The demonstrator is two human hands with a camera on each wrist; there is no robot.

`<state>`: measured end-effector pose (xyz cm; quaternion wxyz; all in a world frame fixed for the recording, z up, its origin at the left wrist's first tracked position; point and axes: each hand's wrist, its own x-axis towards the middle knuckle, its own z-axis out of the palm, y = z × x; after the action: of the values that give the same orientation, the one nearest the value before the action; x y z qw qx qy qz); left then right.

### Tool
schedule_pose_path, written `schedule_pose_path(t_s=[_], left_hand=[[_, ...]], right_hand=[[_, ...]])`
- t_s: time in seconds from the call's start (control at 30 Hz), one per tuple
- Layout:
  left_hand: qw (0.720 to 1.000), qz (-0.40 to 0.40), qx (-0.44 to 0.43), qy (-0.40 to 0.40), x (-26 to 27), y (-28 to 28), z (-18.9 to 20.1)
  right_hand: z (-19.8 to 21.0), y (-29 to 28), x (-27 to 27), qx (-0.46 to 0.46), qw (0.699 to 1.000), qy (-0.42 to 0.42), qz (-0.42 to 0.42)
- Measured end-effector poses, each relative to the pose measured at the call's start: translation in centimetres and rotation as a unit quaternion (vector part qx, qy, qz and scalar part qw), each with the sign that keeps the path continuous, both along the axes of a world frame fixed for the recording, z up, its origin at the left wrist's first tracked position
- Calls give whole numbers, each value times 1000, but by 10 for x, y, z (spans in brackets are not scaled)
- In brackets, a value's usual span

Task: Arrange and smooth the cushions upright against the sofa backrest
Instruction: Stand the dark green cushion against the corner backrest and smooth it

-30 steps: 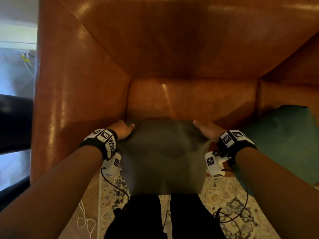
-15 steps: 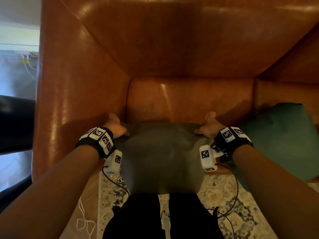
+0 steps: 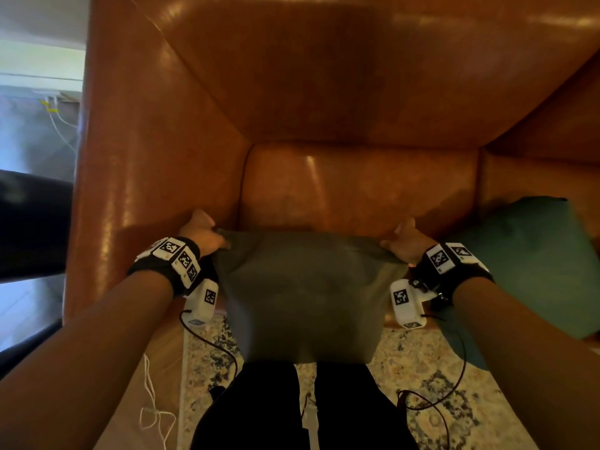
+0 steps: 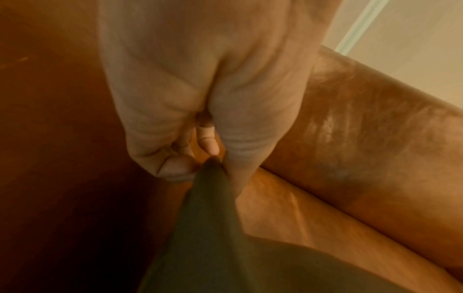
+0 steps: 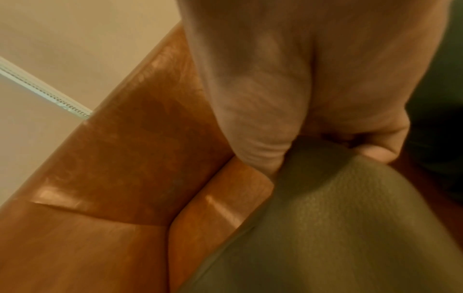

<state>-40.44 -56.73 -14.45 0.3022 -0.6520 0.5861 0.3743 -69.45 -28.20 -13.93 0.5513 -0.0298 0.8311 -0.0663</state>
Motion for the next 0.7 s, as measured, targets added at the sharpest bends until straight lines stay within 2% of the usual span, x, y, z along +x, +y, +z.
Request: schedule_pose_path(t_s=[0.07, 0.17, 0.3, 0.37, 0.5, 0.53, 0.6, 0.7], left_hand=[[1000, -21, -16, 3, 4, 1, 1], [1000, -1, -13, 1, 11, 4, 3], [998, 56, 29, 15, 14, 8, 5], [996, 84, 32, 18, 13, 10, 5], [999, -3, -5, 44, 15, 3, 10], [998, 3, -18, 58, 18, 0, 10], [994, 48, -41, 89, 25, -3, 10], [988, 97, -37, 114, 32, -3, 8]], right_hand=[[0, 4, 3, -12, 1000, 8, -5], [-1, 11, 6, -18, 997, 53, -60], [0, 17, 5, 49, 990, 10, -132], [-5, 20, 4, 47, 991, 3, -124], [-1, 19, 4, 60, 993, 96, -17], [-2, 22, 2, 45, 992, 114, -17], [2, 24, 1, 2, 989, 129, -71], [9, 24, 4, -26, 983, 151, -100]])
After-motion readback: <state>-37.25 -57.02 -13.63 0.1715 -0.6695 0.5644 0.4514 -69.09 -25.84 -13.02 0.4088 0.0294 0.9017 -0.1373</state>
